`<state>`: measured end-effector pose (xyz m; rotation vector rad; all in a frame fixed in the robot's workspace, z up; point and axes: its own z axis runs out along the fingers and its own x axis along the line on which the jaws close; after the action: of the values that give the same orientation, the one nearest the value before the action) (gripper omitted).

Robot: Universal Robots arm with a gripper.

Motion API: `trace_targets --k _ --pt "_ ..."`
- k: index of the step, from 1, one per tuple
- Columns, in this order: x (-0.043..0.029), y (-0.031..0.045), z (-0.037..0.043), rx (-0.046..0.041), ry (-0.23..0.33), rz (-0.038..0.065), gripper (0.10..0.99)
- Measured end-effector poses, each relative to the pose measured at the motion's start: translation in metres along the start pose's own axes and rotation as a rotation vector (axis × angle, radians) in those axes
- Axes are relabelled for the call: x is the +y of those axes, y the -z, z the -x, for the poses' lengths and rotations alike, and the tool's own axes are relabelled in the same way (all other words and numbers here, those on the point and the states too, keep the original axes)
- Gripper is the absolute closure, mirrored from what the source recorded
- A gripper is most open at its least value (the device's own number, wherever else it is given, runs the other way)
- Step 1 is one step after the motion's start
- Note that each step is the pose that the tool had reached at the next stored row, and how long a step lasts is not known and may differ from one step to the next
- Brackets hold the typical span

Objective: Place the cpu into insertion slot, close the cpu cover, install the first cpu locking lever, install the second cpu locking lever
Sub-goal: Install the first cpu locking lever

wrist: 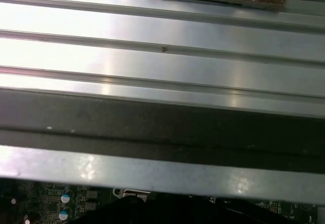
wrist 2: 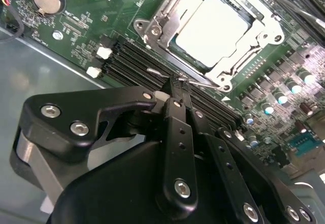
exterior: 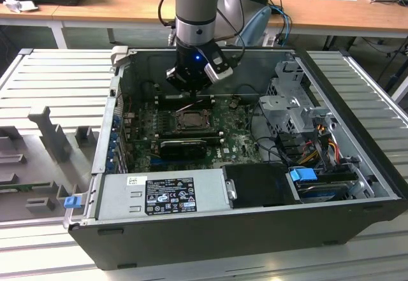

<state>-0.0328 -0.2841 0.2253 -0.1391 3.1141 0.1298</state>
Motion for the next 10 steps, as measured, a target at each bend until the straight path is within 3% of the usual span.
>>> trace_targets --k 10 --pt "-0.0003 -0.0074 0.0078 0.0000 0.000 0.000 0.980"
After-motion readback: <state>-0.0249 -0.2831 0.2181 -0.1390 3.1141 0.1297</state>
